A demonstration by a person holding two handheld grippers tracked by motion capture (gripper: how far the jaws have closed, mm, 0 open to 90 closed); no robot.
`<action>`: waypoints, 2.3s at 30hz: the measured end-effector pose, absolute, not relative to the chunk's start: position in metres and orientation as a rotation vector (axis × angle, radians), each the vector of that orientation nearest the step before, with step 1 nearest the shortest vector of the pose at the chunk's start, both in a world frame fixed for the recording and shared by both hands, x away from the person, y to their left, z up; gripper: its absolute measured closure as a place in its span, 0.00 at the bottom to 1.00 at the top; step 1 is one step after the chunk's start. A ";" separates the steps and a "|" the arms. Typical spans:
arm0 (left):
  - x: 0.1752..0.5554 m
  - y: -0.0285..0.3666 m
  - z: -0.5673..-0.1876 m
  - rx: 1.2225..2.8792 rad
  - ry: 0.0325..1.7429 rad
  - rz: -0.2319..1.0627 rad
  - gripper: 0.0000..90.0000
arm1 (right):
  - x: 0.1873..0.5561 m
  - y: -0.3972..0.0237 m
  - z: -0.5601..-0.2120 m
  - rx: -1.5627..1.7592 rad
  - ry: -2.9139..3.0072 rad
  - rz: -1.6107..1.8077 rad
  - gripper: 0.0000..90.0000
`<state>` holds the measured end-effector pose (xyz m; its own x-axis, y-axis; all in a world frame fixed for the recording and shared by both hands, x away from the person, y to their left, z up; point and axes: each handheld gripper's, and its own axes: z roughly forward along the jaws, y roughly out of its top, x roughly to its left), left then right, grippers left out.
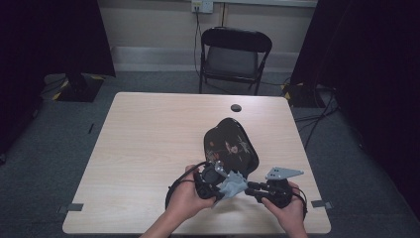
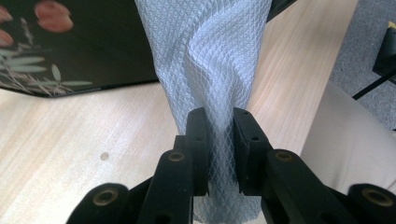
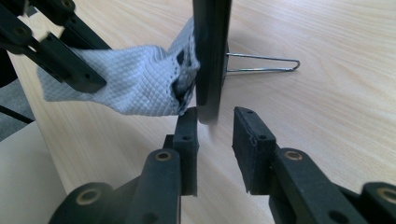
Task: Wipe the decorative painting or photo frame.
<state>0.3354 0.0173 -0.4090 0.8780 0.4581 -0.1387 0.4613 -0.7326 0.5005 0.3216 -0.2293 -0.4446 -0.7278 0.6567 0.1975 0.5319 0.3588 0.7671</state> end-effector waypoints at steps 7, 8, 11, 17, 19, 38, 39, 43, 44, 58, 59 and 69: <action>0.338 0.021 -0.424 2.521 0.697 -0.031 0.87 | 0.322 -0.233 -0.445 1.092 2.473 1.287 0.71; 0.338 0.021 -0.427 2.524 0.703 -0.034 0.87 | 0.322 -0.233 -0.445 1.092 2.476 1.285 0.70; 0.338 0.022 -0.432 2.525 0.724 -0.038 0.87 | 0.322 -0.234 -0.445 1.092 2.477 1.285 0.67; 0.340 0.023 -0.442 2.536 0.749 -0.055 0.87 | 0.323 -0.235 -0.445 1.087 2.492 1.291 0.62; 0.341 0.024 -0.444 2.540 0.750 -0.059 0.87 | 0.323 -0.235 -0.443 1.088 2.488 1.300 0.60; 0.348 0.030 -0.453 2.554 0.793 -0.062 0.87 | 0.326 -0.215 -0.438 1.093 2.448 1.339 0.72; 0.348 0.031 -0.453 2.553 0.804 -0.060 0.87 | 0.327 -0.215 -0.438 1.096 2.446 1.344 0.73; 0.351 0.037 -0.453 2.549 0.825 -0.050 0.87 | 0.327 -0.215 -0.437 1.103 2.441 1.353 0.80; 0.352 0.039 -0.454 2.538 0.835 -0.050 0.87 | 0.327 -0.214 -0.437 1.104 2.444 1.344 0.80; 0.378 0.067 -0.451 2.487 0.963 0.002 0.87 | 0.328 -0.214 -0.438 1.101 2.447 1.349 0.86; 0.380 0.069 -0.451 2.478 0.978 0.003 0.87 | 0.327 -0.214 -0.438 1.100 2.446 1.346 0.86; 0.397 0.079 -0.451 2.435 1.059 0.015 0.87 | 0.328 -0.214 -0.438 1.092 2.447 1.346 0.86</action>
